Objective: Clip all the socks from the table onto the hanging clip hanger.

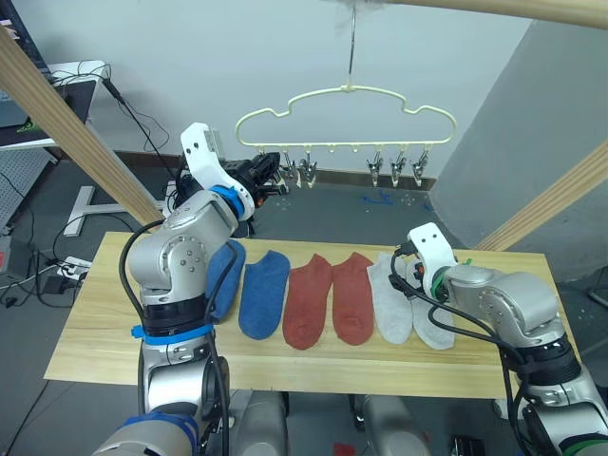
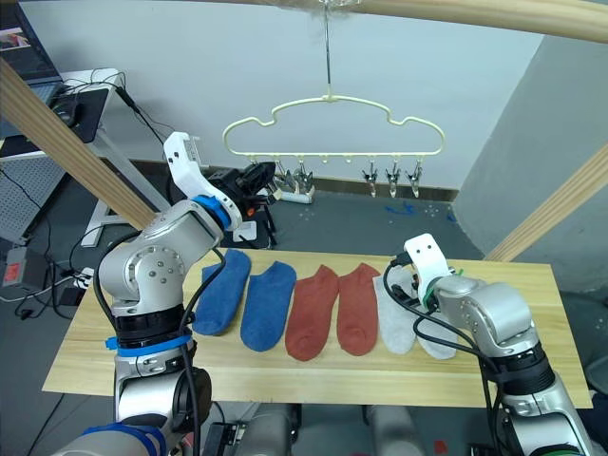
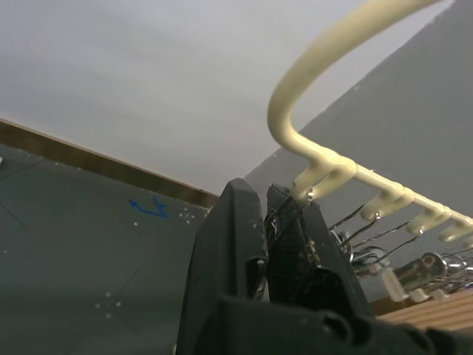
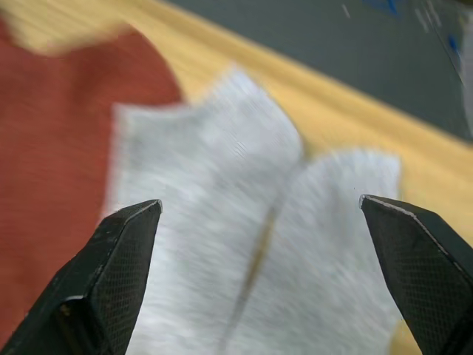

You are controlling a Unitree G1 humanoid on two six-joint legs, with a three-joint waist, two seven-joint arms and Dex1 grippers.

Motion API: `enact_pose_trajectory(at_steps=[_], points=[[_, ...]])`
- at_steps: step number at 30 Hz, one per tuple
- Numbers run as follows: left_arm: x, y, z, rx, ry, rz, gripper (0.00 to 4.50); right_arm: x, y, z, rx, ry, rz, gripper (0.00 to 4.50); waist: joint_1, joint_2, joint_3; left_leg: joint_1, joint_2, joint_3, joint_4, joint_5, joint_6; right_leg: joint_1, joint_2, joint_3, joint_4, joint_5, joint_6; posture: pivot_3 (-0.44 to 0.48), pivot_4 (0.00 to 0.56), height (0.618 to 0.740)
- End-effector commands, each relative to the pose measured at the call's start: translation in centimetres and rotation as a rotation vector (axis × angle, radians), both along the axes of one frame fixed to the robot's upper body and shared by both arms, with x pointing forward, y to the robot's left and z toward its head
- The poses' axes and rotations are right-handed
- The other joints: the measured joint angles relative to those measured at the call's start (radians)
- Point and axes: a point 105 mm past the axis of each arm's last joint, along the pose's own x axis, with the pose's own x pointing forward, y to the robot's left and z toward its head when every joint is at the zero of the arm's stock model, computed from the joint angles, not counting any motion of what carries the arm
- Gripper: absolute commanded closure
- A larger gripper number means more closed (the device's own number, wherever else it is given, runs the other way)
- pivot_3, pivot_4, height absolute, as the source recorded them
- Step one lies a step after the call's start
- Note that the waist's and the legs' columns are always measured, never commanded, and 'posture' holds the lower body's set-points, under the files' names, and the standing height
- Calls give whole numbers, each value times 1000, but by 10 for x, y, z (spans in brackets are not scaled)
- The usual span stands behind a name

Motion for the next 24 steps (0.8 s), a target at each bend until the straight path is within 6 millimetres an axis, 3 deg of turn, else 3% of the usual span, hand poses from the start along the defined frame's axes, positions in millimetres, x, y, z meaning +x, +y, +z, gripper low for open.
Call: enact_pose_trajectory(at_steps=[1,8,15,24], points=[[-7,1,18,-15,-53,-7,4389,9,-5,0,-29,-35,-53,0,1,0,6,0,0,0,0,0,0,-1,0,0,1,0,0,5,373,740],[-8,1,22,-55,-39,-17,4389,27,-16,-9,-83,-69,-158,0,0,0,12,0,1,0,0,1,-1,-2,1,0,3,0,1,16,370,740],[-10,0,20,-38,-39,-14,4389,37,-26,5,-67,-119,-237,0,6,0,12,0,0,0,0,1,-2,-2,1,0,3,0,1,27,371,740],[-9,0,21,-38,-41,-8,4389,14,-14,11,-26,-40,-176,0,6,1,13,0,1,0,-1,1,-2,-2,1,0,2,0,0,18,364,740]])
